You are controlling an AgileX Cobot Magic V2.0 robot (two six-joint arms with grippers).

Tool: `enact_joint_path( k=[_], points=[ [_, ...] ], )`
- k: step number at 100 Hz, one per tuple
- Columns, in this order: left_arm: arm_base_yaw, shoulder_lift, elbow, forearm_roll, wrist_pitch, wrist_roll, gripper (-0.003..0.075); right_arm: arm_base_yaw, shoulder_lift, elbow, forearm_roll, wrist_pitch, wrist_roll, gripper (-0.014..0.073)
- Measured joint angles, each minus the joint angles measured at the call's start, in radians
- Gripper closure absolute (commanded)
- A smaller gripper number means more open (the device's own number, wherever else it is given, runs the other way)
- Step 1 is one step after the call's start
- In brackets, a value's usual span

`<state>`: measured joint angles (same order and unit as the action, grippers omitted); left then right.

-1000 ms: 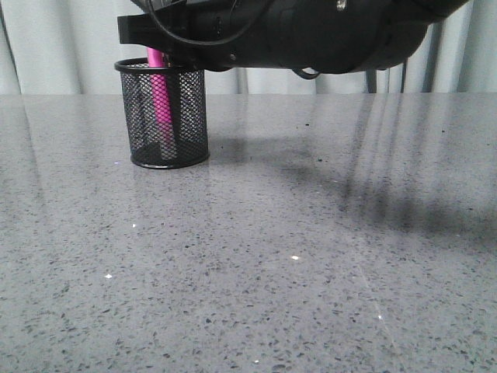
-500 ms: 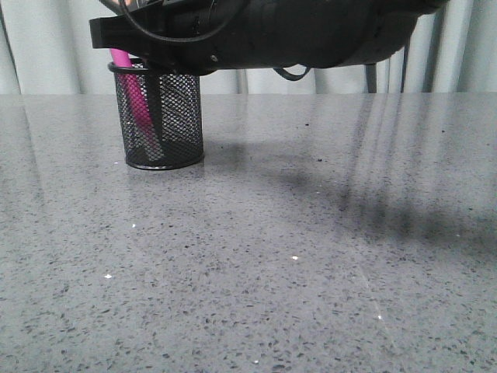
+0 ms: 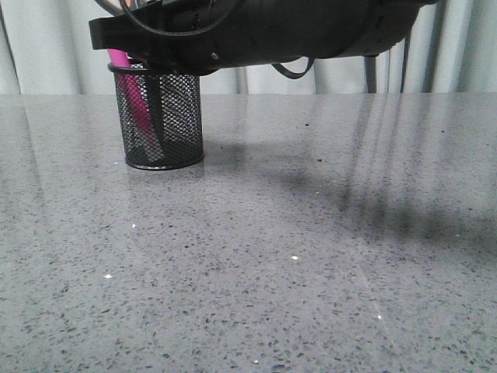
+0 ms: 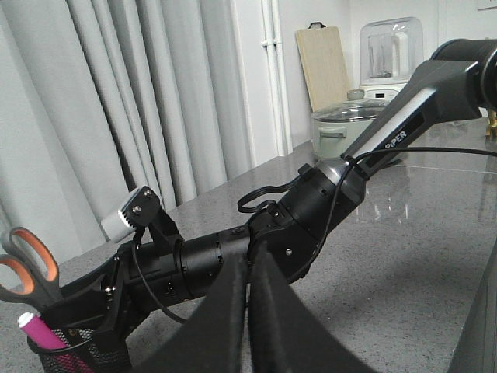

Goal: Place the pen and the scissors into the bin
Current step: 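Lower the scissors blades-first into the cup and open the right gripper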

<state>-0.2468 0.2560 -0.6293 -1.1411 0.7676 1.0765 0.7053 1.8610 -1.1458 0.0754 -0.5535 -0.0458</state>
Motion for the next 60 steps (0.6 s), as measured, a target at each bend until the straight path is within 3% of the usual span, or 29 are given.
enact_joint_path(
  k=[21, 60],
  points=[
    [0.0, 0.0, 0.0, 0.0, 0.0, 0.0, 0.0742, 0.002, 0.0, 0.0, -0.002, 0.004, 0.0, 0.0316],
    [0.0, 0.0, 0.0, 0.0, 0.029, 0.0, 0.0742, 0.002, 0.0, 0.0, -0.002, 0.006, 0.0, 0.0301]
  ],
)
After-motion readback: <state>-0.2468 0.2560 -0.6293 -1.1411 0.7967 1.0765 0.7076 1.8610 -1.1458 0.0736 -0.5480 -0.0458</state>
